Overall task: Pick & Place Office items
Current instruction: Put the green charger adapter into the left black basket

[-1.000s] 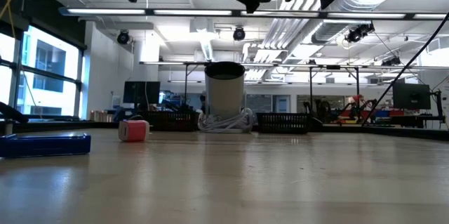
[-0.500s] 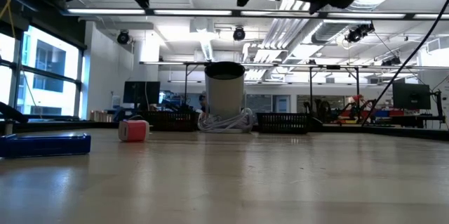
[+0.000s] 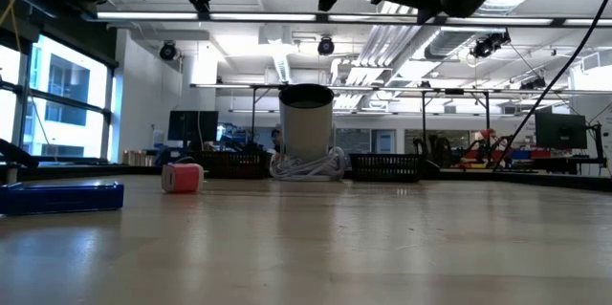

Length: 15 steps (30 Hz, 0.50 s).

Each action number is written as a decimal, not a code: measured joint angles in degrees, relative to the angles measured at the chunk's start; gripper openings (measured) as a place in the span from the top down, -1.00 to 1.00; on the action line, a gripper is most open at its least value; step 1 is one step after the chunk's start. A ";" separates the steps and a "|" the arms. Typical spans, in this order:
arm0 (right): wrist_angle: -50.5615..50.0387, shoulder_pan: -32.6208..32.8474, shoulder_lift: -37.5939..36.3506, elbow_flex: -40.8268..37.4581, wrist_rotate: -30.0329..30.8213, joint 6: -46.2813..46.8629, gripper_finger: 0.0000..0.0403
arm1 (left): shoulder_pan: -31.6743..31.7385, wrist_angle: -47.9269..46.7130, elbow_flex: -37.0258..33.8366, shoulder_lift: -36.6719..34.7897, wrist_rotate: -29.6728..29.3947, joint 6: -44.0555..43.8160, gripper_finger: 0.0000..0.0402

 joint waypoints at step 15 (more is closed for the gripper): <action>-1.05 0.17 -0.08 -0.02 -0.33 0.63 0.43 | 3.24 -0.19 5.25 8.47 5.05 -2.97 -0.04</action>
